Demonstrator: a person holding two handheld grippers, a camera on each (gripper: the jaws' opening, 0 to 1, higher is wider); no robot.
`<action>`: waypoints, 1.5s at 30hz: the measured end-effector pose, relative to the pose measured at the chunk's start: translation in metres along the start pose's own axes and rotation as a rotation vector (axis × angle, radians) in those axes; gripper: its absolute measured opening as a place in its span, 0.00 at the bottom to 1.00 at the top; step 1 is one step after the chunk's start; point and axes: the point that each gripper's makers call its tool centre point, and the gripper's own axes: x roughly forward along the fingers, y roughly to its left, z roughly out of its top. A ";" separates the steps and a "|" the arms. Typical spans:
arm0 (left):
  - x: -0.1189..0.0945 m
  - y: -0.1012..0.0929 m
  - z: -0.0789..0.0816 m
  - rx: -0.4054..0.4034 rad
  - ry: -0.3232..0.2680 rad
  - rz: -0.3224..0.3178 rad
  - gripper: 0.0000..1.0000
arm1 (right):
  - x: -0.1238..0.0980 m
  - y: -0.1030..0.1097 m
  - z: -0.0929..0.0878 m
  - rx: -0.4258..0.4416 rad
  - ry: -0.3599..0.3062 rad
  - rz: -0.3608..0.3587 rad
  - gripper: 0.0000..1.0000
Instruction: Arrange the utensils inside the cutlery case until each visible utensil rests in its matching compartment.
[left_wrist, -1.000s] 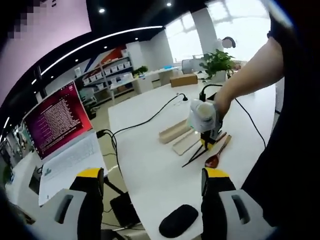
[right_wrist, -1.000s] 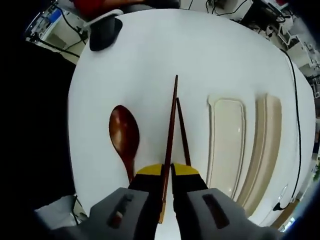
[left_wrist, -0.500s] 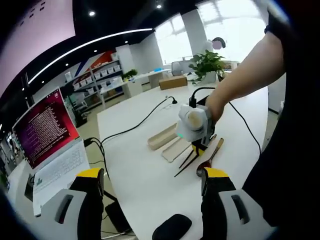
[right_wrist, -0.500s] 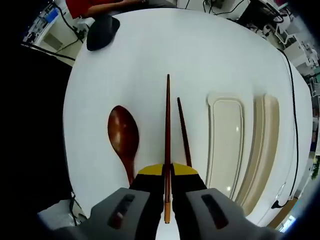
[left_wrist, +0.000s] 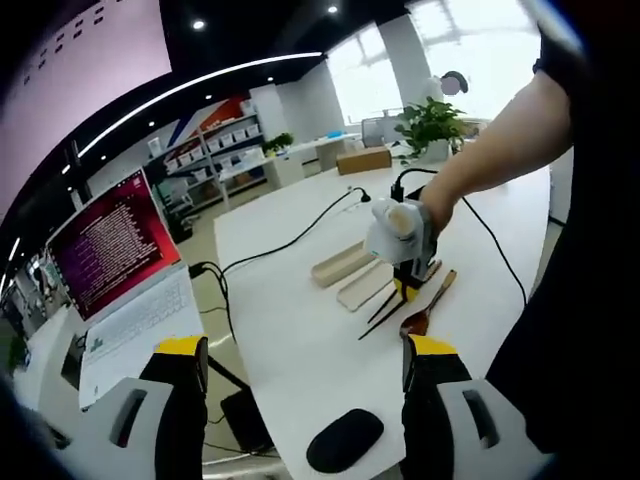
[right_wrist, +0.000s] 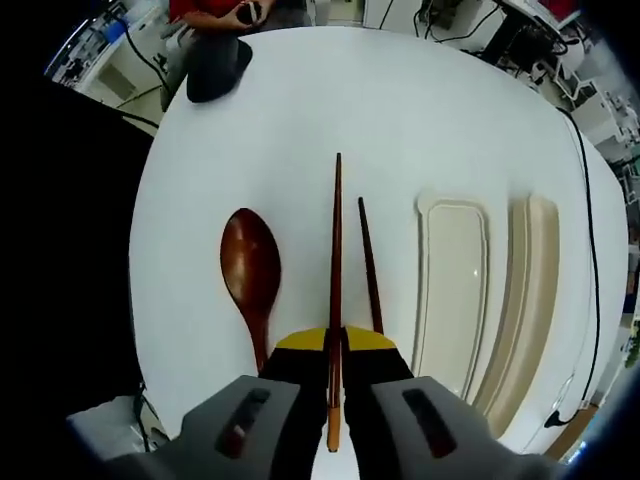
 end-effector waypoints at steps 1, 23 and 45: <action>0.000 0.000 -0.004 -0.008 0.009 0.005 0.82 | 0.000 0.000 0.000 0.021 -0.005 0.004 0.00; 0.009 0.010 -0.005 -0.056 0.003 0.027 0.79 | 0.001 0.000 0.000 0.007 0.047 0.029 0.00; 0.006 0.016 0.012 -0.038 -0.032 0.025 0.79 | -0.001 0.002 0.000 -0.047 0.041 -0.043 0.00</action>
